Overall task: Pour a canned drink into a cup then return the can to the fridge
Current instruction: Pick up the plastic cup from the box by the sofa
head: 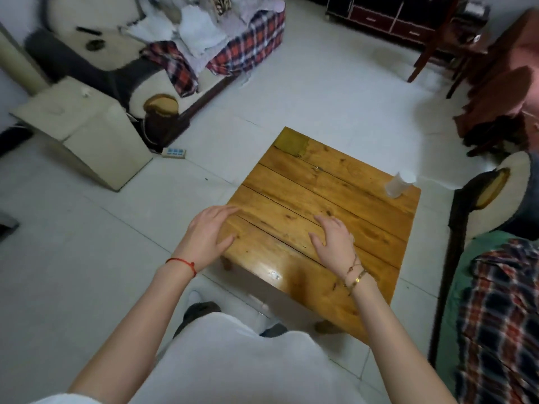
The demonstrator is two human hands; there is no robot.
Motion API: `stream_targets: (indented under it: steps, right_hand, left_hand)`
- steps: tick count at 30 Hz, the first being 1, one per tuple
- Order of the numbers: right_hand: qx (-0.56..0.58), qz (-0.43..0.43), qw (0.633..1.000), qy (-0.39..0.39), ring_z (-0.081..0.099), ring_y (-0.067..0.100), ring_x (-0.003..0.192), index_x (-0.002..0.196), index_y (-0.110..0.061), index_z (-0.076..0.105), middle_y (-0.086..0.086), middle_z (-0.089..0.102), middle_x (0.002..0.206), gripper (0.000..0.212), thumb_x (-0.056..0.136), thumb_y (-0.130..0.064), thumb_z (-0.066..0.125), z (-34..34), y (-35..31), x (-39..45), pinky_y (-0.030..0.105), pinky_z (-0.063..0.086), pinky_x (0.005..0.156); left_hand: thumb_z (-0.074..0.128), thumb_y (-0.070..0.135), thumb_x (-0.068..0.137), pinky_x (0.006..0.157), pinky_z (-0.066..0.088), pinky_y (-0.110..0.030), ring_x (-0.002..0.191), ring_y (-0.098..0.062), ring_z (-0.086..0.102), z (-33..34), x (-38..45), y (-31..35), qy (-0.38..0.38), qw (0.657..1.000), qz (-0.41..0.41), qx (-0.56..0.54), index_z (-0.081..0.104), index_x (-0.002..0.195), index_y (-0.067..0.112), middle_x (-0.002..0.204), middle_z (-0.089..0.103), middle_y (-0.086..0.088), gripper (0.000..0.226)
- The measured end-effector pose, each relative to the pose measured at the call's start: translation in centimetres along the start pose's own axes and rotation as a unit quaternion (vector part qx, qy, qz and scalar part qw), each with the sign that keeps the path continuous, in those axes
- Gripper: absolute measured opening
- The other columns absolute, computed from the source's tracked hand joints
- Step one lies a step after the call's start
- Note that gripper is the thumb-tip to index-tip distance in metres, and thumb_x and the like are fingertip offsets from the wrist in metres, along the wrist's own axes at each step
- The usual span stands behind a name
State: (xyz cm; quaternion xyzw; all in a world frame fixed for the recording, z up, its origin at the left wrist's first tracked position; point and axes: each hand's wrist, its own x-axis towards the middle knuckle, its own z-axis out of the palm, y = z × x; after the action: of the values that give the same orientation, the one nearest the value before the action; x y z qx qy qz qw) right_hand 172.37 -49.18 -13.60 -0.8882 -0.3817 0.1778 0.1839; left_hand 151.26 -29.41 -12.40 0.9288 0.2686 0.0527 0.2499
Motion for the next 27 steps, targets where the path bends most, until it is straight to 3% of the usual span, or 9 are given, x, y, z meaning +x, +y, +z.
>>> stream_targets:
  steps: [4,10,14,19,27]
  right_hand:
    - [-0.014,-0.054,0.998,-0.028,0.031,0.025,0.141,0.142,-0.015,0.043,0.003,0.049,0.144,0.048,0.097,-0.029,0.049,1.9,-5.3,2.4,0.044,0.027,0.116]
    - [-0.033,-0.142,0.988,-0.052,0.033,0.024,0.140,0.142,-0.017,0.044,0.000,0.050,0.143,0.048,0.096,-0.031,0.049,6.1,-15.7,6.3,0.039,0.029,0.115]
    - [-0.025,-0.175,0.982,-0.069,0.030,0.026,0.142,0.143,-0.015,0.042,0.002,0.048,0.145,0.048,0.097,-0.028,0.048,8.8,-24.2,8.6,0.038,0.026,0.117]
    - [-0.017,-0.221,0.972,-0.073,0.031,0.027,0.142,0.143,-0.016,0.042,0.001,0.048,0.145,0.048,0.097,-0.030,0.049,12.8,-34.1,11.0,0.039,0.027,0.116]
    - [-0.023,-0.265,0.958,-0.108,0.033,0.029,0.141,0.142,-0.015,0.044,0.002,0.050,0.143,0.047,0.097,-0.029,0.049,18.2,-45.0,14.4,0.043,0.027,0.116]
  left_hand:
    - [0.061,0.032,0.091,0.115,0.030,-0.040,0.134,-0.022,0.041,-2.6,-3.1,-4.5,0.031,0.997,-0.066,-0.003,0.047,0.141,0.018,0.144,0.048,-0.003,0.053]
    - [0.055,0.038,0.088,0.112,0.034,-0.043,0.132,-0.021,0.043,-8.0,-7.3,-12.6,0.081,0.985,-0.147,-0.026,0.050,0.138,0.018,0.142,0.051,-0.001,0.054]
    - [0.062,0.029,0.091,0.113,0.033,-0.040,0.133,-0.019,0.042,-12.8,-9.1,-18.9,0.110,0.978,-0.174,-0.019,0.050,0.138,0.018,0.142,0.050,-0.001,0.050]
    - [0.059,0.033,0.091,0.111,0.035,-0.043,0.131,-0.019,0.044,-18.6,-11.8,-26.6,0.131,0.972,-0.195,-0.001,0.050,0.137,0.019,0.140,0.051,0.001,0.049]
    - [0.058,0.031,0.093,0.114,0.031,-0.038,0.133,-0.017,0.041,-23.9,-14.0,-35.5,0.149,0.958,-0.244,0.003,0.048,0.139,0.018,0.142,0.050,0.002,0.048]
